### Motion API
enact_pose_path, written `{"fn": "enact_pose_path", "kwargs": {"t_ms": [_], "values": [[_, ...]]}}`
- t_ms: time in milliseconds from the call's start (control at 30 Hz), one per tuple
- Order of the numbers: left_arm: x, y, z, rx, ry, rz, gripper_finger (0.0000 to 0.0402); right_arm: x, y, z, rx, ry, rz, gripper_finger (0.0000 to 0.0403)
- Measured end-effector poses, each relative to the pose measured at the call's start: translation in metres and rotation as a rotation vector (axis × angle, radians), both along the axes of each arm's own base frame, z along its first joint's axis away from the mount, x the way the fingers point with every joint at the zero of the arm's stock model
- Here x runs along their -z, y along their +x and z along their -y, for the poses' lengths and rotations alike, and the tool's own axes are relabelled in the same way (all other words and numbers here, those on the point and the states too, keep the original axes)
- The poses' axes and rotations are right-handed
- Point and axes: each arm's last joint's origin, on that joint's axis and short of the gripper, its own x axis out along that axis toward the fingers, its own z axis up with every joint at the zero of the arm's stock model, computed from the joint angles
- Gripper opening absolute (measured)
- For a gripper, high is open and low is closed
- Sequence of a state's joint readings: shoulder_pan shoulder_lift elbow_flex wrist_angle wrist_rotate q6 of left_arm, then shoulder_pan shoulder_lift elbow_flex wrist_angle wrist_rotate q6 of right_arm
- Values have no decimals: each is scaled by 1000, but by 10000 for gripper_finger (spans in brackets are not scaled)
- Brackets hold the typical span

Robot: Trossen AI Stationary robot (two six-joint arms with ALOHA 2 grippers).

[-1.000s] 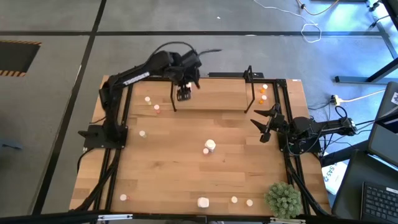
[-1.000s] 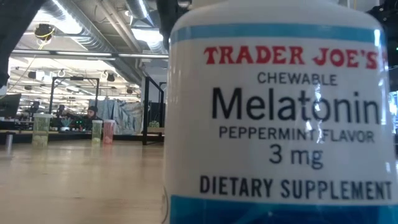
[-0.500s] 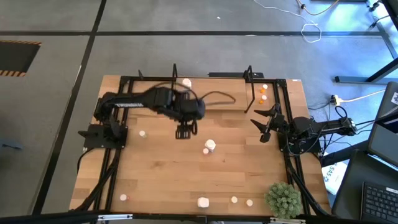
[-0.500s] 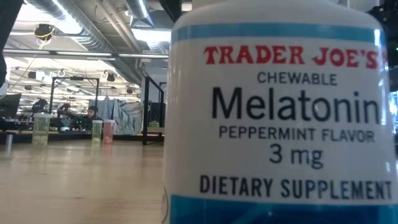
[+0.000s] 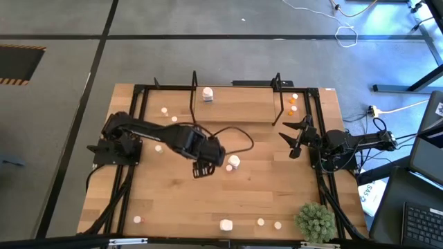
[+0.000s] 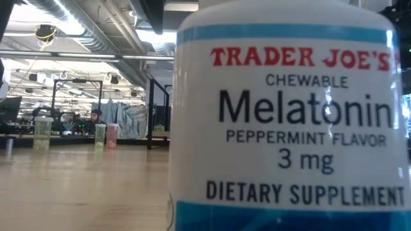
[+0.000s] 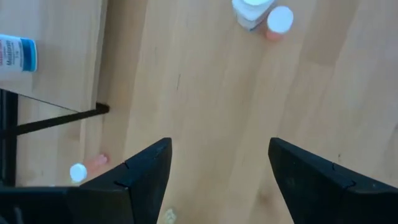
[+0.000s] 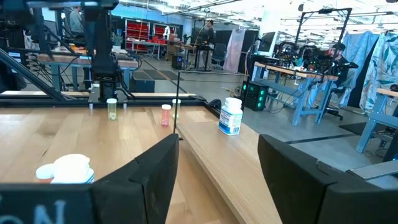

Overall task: Pick and place medicine bottles onto shelf by color
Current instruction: Put the bottom yellow pill bottle on the shelf

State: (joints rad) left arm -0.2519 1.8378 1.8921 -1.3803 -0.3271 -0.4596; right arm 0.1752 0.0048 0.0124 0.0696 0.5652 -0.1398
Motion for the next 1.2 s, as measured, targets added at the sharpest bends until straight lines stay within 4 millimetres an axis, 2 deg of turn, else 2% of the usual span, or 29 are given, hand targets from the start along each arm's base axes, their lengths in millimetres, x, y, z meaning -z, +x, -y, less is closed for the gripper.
{"fn": "enact_pose_path", "kwargs": {"t_ms": [100, 367, 533, 667, 967, 1200], "values": [[8, 0, 5, -23, 24, 4, 263, 0, 0, 0, -2, 15, 6, 223], [26, -3, 18, -75, 97, 22, 263, 0, 0, -1, -58, 258, 103, 223], [36, -8, 30, -75, 85, -2, 263, 0, 2, -6, -227, 240, 78, 223], [45, -14, 39, -95, 81, -14, 263, -1, 1, -6, -248, 242, 63, 223], [51, -22, 55, -136, 72, -5, 263, -33, 1, -11, -399, 312, -131, 223], [51, -27, 60, -166, 78, -2, 263, -60, 22, -20, -527, 237, -358, 223]]}}
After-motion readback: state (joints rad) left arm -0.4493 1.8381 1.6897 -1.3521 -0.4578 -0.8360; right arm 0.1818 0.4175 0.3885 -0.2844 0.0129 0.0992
